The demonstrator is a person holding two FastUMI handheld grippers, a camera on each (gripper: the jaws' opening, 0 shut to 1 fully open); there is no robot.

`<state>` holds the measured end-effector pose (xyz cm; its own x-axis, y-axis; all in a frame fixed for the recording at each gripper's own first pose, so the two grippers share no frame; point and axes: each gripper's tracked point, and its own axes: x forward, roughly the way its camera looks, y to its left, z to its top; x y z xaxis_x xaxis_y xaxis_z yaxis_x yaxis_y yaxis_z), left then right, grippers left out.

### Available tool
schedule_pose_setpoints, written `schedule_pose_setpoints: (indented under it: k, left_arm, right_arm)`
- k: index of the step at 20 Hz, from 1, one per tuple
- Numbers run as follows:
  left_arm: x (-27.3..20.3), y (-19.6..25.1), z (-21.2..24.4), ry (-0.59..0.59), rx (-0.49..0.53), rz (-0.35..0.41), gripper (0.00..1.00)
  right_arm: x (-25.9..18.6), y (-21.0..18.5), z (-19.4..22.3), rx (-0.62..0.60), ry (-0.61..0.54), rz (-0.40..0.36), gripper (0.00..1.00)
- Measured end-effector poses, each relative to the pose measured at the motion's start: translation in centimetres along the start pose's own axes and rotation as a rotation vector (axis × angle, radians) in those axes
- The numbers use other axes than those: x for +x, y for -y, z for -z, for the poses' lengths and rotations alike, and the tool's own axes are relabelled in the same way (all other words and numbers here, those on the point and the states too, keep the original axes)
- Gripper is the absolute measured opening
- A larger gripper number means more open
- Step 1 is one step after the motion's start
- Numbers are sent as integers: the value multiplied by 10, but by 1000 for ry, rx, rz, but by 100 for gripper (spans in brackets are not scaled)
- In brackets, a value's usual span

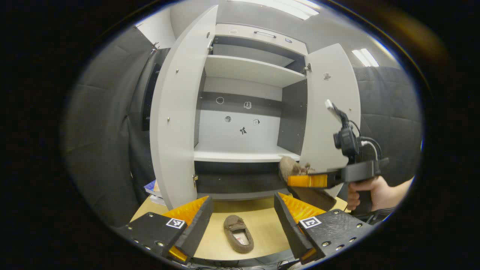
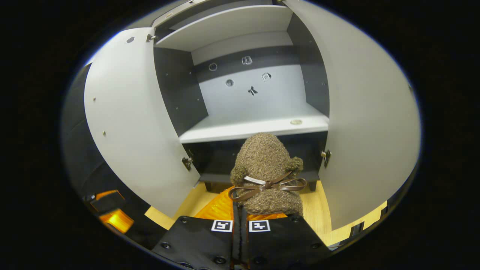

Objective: Grab one shoe with the right hand and put it into the shoe cabinet, grab the other shoe with the left hand and put it into the shoe cabinet; then close the right door with the right hand and the left door with the left hand.

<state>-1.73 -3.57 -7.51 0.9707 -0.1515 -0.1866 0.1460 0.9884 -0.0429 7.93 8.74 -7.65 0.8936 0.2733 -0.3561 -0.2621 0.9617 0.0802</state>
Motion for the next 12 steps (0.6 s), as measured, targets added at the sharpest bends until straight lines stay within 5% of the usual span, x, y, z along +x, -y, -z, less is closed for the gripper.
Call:
schedule_pose_setpoints:
  k: [12]
  left_arm:
    - [38,0,-36,31,15,-30,99]
  right_arm:
    - [78,29,-166,-36,189,50,0]
